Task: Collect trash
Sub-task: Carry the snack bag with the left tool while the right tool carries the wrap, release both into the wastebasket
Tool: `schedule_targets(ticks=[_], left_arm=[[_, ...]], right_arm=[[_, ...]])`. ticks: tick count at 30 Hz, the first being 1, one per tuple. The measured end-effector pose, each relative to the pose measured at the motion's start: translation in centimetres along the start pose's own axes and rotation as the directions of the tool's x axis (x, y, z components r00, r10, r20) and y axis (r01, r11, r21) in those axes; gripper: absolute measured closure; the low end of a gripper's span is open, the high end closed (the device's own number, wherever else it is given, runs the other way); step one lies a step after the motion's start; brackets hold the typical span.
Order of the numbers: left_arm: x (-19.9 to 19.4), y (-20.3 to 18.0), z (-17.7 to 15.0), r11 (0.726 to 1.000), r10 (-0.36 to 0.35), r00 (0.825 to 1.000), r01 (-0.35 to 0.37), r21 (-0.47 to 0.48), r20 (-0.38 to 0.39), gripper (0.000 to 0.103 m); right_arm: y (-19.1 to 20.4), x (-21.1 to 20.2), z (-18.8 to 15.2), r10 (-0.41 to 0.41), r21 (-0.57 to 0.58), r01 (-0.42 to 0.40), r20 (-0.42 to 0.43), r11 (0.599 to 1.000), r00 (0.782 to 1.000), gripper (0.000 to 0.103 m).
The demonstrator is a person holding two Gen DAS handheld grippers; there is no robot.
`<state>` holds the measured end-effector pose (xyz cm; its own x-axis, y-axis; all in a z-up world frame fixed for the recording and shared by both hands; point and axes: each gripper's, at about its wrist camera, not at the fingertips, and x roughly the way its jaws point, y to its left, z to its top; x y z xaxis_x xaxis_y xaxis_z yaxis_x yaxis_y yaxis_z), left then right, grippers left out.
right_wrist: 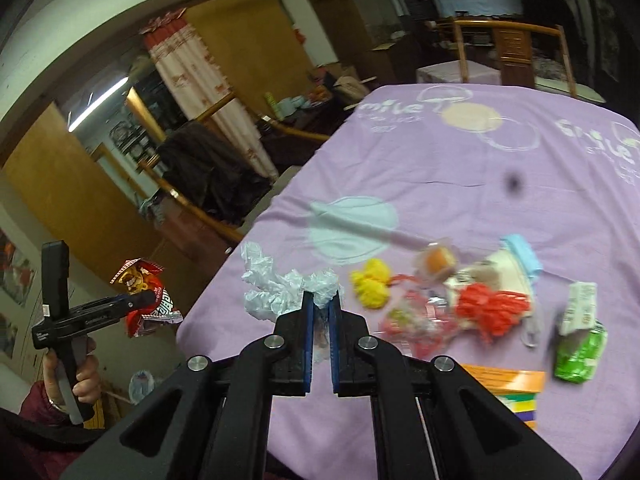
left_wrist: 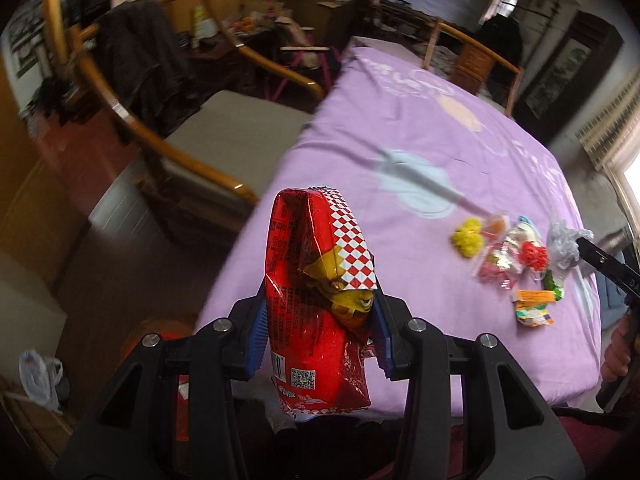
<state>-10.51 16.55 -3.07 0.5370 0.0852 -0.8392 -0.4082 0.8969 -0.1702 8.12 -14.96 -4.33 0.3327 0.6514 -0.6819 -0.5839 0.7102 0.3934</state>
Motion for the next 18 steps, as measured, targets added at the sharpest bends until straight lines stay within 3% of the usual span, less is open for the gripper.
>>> schedule_targets(ticks=[10,12,13,16,18], left_arm=[[0.0,13.6,-6.6,0.965,0.126,0.985,-0.15,-0.214,-0.121,0.057],[0.4,15.2,-7.7,0.955,0.151,0.976,-0.186,-0.232,-0.159,0.035],[0.3,15.9,-8.2,0.95,0.158,0.974,-0.196,-0.244,-0.165,0.03],[-0.4,17.3,-9.0,0.937,0.177,0.969,-0.219,-0.272,-0.171,0.018],[-1.4,18.3,-9.4,0.929,0.186,0.969,-0.227,-0.292,-0.163,0.018]], right_arm=[[9.2,3.8,0.5,0.054,-0.128,-0.068,-0.111,0.989,0.992,0.096],[10.9,4.5,0.5,0.058,-0.149,-0.077,-0.129,0.986,0.99,0.096],[11.8,4.7,0.4,0.061,-0.156,-0.083,-0.138,0.984,0.989,0.096],[14.2,5.5,0.1,0.072,-0.179,-0.103,-0.167,0.978,0.983,0.096],[15.8,6.0,-0.2,0.084,-0.195,-0.12,-0.186,0.973,0.979,0.096]])
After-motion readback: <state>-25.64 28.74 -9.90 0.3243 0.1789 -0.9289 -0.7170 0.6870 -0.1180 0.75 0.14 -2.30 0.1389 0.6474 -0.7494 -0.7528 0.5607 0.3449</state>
